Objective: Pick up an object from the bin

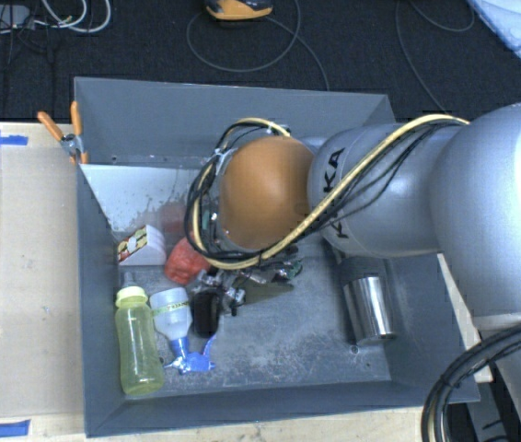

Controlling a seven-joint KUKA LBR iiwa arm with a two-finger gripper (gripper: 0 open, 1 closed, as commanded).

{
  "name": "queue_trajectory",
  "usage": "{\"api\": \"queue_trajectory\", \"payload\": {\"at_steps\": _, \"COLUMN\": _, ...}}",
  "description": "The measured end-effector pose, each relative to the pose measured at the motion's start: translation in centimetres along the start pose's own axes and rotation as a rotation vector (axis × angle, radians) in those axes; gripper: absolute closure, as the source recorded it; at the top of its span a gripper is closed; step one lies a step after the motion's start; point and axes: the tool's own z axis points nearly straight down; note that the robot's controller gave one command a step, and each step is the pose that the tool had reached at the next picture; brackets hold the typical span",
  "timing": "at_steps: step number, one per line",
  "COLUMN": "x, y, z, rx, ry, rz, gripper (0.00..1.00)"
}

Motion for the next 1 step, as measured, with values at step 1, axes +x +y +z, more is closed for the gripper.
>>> {"api": "queue_trajectory", "payload": {"at_steps": 1, "x": 0.00, "y": 0.00, "z": 0.00, "rx": 0.000, "ry": 0.000, "rz": 0.001, "gripper": 1.00}}
